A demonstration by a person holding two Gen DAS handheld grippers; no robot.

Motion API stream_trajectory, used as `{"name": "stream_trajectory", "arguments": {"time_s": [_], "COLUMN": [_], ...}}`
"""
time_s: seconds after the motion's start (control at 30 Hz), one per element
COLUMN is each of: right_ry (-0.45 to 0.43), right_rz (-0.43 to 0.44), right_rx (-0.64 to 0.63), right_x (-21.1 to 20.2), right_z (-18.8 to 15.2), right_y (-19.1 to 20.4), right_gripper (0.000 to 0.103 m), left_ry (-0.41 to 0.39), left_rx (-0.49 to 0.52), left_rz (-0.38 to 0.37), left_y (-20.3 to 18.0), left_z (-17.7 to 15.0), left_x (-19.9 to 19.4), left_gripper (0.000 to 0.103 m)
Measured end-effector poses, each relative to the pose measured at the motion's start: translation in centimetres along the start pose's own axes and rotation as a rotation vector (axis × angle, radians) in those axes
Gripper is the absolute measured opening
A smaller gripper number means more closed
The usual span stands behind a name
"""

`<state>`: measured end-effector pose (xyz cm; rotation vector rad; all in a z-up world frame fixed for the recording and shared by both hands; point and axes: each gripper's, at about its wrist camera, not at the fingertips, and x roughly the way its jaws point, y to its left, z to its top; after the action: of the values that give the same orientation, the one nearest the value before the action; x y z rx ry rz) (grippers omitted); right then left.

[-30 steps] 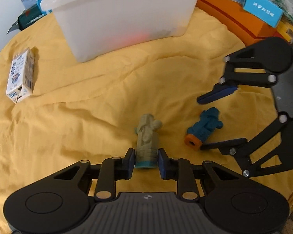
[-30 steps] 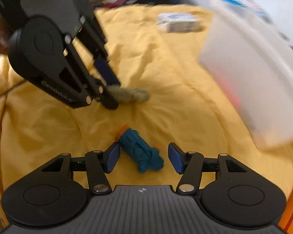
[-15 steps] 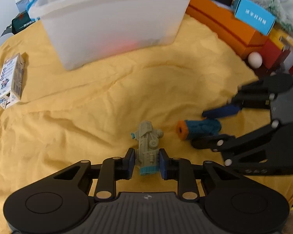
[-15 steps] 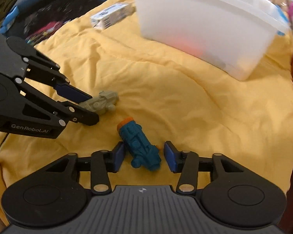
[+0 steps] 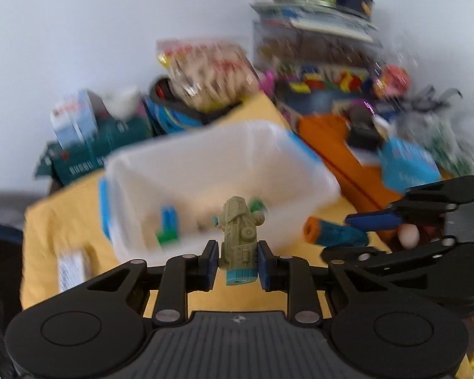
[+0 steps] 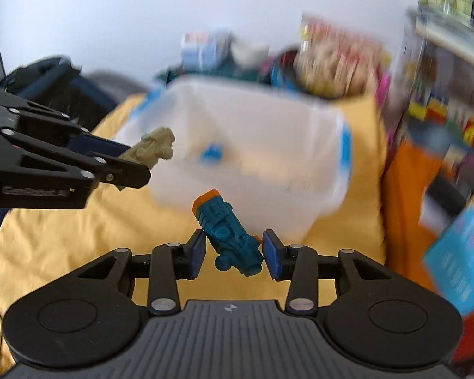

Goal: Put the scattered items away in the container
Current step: 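Carry both figures into the bin and open both grippers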

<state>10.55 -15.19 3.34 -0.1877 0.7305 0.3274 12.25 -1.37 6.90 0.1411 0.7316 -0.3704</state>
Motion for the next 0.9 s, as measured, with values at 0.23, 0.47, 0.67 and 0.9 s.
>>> {"name": "stream_trajectory", "arguments": {"time_s": [0.23, 0.47, 0.67, 0.9], "right_ry": [-0.07, -0.004, 0.078, 0.086], "right_rz": [-0.049, -0.061, -0.069, -0.087], "right_rx": [0.014, 0.107, 0.161, 0.182], "right_x": [2.2, 7.4, 11.1, 11.0], "right_z": [6.2, 8.0, 7.1, 6.7], "right_y": [-1.8, -3.7, -3.6, -3.8], "right_gripper": [0.043, 0.043, 0.044, 0.064], "left_ry": [0.013, 0.107, 0.156, 0.031], "left_rx": [-0.04, -0.09, -0.126, -0.138], "left_rz": [0.091, 0.18, 0.213, 0.214], "left_y": [2.7, 5.3, 6.6, 6.3], "left_z": [5.5, 6.0, 4.3, 4.3], "left_x": [3.9, 8.8, 11.5, 9.2], "left_gripper": [0.029, 0.029, 0.029, 0.071]}}
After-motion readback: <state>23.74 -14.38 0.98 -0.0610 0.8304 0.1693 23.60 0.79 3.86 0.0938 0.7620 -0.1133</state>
